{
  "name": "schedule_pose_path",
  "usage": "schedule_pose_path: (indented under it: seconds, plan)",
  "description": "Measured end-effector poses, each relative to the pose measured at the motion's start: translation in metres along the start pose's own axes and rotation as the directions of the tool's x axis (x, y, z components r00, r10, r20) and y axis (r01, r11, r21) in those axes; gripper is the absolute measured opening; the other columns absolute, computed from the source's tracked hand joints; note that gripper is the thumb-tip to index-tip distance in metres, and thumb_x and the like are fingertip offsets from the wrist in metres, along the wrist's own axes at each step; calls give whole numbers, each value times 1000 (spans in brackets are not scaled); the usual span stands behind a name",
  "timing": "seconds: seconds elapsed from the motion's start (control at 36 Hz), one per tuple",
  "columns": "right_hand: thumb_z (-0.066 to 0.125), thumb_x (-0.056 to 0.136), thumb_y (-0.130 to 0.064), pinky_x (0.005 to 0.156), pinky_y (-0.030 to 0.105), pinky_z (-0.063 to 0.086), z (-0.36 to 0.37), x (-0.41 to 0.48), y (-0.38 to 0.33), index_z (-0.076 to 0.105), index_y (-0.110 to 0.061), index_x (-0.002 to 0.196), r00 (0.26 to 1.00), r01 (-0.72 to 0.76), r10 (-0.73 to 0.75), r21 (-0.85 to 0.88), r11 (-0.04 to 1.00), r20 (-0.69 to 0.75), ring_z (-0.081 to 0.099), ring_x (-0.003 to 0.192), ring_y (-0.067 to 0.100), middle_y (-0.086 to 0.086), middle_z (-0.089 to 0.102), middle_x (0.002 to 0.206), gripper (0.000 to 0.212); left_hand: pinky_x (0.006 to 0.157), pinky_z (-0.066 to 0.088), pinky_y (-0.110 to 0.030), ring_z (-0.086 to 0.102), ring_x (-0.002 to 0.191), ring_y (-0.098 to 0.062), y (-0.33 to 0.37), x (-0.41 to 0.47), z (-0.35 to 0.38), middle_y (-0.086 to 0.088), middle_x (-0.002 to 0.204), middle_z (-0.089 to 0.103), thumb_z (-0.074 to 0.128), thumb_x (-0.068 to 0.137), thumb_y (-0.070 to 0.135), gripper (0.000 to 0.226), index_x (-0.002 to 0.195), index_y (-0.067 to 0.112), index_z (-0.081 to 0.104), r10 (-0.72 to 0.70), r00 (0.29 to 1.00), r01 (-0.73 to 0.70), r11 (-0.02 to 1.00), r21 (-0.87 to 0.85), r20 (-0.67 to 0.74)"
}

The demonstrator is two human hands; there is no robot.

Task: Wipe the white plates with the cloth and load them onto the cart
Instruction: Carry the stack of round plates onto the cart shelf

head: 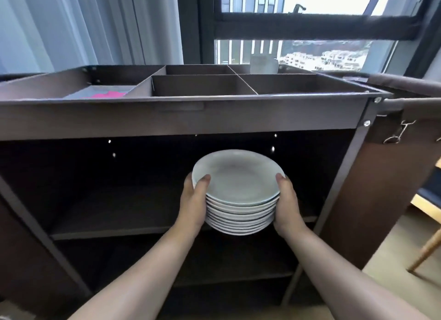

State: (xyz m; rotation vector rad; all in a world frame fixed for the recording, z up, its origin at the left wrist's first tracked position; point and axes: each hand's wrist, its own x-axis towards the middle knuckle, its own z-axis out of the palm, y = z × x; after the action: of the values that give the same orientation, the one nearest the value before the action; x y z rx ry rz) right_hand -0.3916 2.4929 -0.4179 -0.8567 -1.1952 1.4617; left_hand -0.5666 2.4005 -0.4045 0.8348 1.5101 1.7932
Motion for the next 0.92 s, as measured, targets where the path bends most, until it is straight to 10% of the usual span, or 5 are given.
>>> schedule_pose_path:
  seconds: [0.92]
  plan:
    - [47, 69, -77, 94, 46, 52, 26, 62, 23, 65, -20, 115, 998, 0, 5, -83, 997, 68, 69, 97, 25, 5, 73, 103, 75, 100, 48, -46, 64, 107, -24, -19, 60, -6, -5, 119, 67, 46, 64, 77, 93, 135, 18, 51, -3, 1000, 3, 1000, 13, 30]
